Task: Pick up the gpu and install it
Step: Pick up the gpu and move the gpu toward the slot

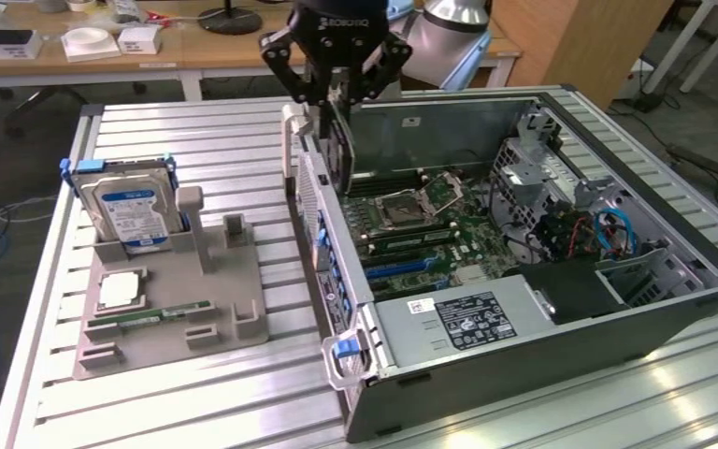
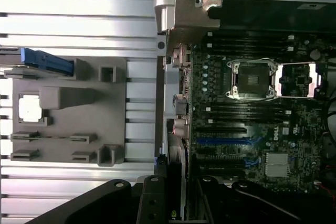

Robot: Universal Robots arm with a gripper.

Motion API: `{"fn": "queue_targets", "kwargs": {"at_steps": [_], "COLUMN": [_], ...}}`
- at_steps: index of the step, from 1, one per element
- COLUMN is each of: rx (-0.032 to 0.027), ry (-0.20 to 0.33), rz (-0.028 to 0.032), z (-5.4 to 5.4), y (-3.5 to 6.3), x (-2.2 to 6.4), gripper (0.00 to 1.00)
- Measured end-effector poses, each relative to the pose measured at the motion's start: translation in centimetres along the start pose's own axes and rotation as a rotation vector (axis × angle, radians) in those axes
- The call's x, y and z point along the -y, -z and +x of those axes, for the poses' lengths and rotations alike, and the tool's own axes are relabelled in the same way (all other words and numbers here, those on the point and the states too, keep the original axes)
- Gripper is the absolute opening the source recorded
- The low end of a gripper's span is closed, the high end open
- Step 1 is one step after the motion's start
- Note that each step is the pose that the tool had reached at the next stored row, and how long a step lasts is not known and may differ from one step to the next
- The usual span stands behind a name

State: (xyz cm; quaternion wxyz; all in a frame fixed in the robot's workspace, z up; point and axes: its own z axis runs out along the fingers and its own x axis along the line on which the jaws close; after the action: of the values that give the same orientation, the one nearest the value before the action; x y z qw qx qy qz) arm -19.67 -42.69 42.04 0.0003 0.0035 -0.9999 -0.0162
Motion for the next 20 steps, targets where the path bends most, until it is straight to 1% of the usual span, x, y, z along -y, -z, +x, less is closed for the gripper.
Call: {"fn": "queue_targets", "kwargs": {"at_steps": [20], "rx": [0.0], "ry": [0.0], "rz": [0.0], "z": [-9.1], "y": [-0.05], "x": [0.07], "gripper": [0.26]}}
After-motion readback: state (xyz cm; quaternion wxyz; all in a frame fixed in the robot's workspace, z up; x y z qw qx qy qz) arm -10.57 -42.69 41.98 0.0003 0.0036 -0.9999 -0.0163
